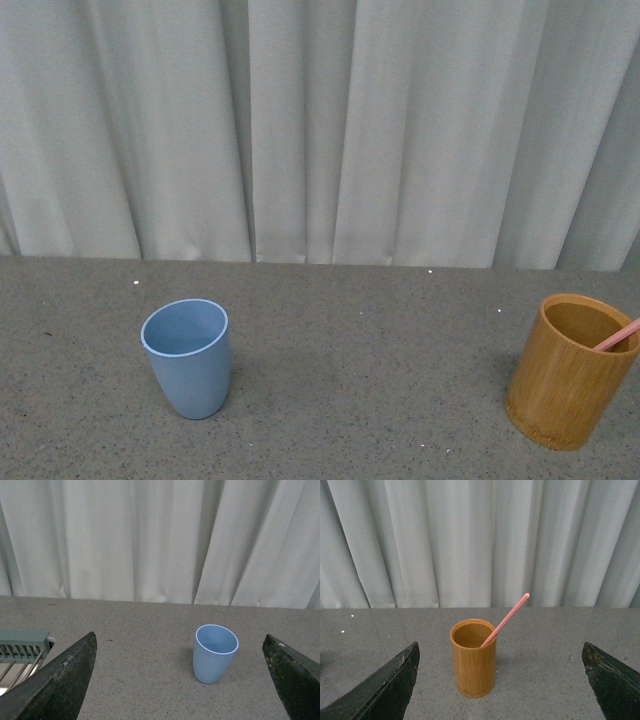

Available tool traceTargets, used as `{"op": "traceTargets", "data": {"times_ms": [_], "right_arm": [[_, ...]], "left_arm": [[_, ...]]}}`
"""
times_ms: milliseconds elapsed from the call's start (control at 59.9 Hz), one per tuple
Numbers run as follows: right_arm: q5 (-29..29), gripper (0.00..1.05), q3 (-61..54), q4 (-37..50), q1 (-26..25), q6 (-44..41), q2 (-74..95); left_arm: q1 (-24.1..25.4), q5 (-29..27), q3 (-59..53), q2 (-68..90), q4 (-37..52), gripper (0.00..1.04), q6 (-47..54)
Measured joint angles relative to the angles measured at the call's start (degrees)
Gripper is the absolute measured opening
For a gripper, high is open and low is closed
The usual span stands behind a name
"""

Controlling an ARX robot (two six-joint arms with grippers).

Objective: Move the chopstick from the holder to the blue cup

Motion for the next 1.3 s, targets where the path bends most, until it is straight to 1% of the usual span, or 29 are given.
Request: {"op": "traceTargets", "data": {"times_ms": [1302], "right_arm": [[0.0,0.95,0.0,0.0,0.0,0.0,0.0]], "left_arm": [[0.0,0.0,0.0,0.0,0.0,0.98,0.0]]}}
